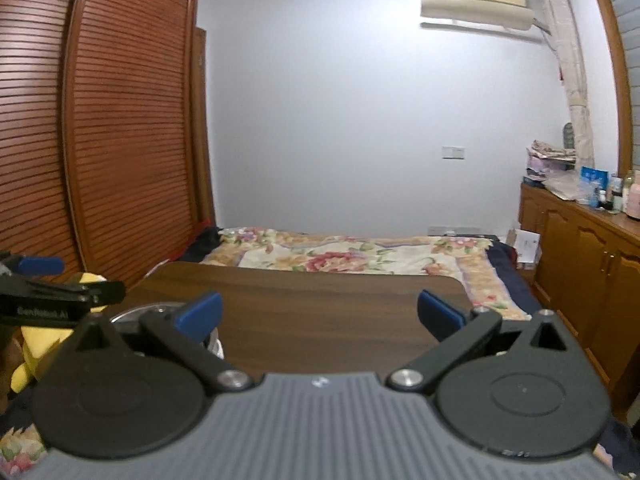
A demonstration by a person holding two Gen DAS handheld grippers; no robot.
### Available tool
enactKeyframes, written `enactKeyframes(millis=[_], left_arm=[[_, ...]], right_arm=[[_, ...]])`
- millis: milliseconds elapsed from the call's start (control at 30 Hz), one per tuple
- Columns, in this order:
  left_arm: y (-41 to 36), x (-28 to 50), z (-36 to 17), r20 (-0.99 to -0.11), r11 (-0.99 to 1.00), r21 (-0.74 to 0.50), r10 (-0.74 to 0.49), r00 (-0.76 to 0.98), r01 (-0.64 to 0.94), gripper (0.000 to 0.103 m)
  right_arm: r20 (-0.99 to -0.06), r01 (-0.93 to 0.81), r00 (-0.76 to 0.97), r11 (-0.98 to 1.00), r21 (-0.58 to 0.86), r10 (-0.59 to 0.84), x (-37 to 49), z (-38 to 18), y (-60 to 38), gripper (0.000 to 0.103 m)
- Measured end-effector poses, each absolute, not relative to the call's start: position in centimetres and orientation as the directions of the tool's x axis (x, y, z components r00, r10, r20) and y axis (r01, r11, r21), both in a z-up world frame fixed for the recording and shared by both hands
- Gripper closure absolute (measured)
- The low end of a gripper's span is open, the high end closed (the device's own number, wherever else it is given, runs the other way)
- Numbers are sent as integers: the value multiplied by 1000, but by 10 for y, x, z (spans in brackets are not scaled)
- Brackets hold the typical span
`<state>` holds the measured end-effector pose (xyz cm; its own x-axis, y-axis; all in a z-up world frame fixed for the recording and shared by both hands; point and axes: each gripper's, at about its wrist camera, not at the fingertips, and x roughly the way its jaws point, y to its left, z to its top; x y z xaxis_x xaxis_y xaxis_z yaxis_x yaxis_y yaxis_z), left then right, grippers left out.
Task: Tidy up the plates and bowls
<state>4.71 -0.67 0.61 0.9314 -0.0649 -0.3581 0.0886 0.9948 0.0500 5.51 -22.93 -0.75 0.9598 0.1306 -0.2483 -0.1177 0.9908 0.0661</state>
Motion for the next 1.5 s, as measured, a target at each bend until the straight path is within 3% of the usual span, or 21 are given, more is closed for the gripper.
enactKeyframes(millis=[533,1500], left_arm=[[-20,7,2,-364,990,80,-83,928,119,0],[-4,10,-16,-396,995,75,-34,918,69,0]], right_arm=[[-266,-48,962,997,61,62,38,-20,-240,0],[-278,-20,960,999,28,27,32,-32,-239,0]])
